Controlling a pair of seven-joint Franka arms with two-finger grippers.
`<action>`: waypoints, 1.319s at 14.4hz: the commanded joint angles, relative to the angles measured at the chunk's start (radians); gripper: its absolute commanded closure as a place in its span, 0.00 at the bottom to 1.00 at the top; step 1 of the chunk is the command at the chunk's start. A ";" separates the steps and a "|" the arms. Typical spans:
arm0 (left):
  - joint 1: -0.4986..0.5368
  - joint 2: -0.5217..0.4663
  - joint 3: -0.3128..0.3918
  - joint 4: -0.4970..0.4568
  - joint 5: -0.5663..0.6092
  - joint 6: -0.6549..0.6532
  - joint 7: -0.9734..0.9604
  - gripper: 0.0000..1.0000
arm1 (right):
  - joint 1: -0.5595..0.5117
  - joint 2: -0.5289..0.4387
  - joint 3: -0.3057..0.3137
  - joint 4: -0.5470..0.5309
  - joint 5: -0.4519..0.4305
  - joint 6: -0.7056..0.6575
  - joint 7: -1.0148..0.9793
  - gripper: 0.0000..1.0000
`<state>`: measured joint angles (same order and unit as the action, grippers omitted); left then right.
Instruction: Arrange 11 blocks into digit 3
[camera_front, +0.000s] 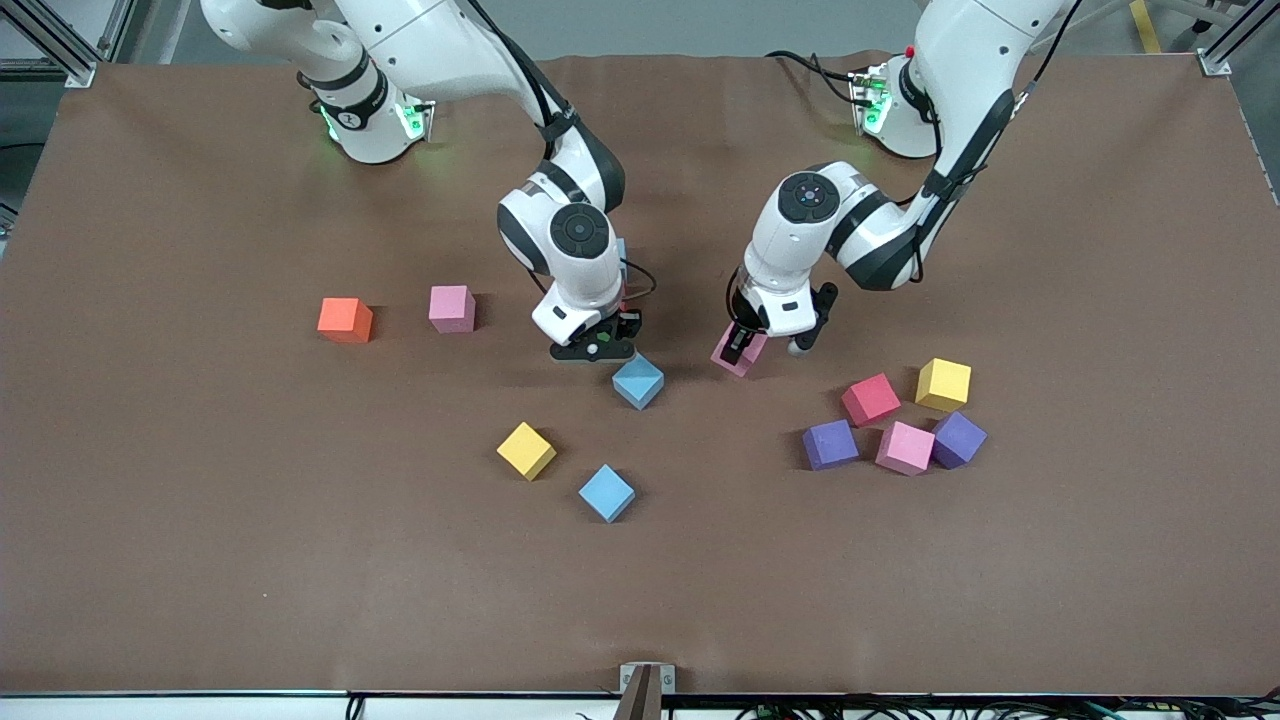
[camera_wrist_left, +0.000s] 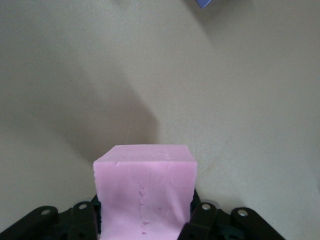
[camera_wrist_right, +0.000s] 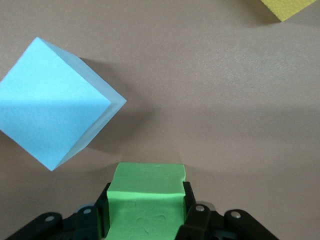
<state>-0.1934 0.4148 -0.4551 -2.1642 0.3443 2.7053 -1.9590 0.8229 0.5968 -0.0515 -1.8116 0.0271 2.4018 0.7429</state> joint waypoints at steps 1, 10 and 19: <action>0.000 -0.024 -0.004 -0.008 0.021 -0.016 -0.026 0.59 | 0.019 0.012 -0.004 -0.005 0.022 -0.009 0.020 0.98; 0.000 -0.024 -0.004 -0.009 0.021 -0.016 -0.026 0.59 | 0.039 0.008 -0.004 -0.018 0.022 -0.010 0.024 0.98; -0.015 -0.031 -0.019 -0.031 0.022 -0.018 -0.113 0.59 | 0.045 0.008 -0.004 -0.025 0.022 -0.021 0.027 0.98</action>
<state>-0.1980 0.4147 -0.4628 -2.1712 0.3443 2.7051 -2.0057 0.8453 0.5956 -0.0523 -1.8114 0.0281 2.3865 0.7566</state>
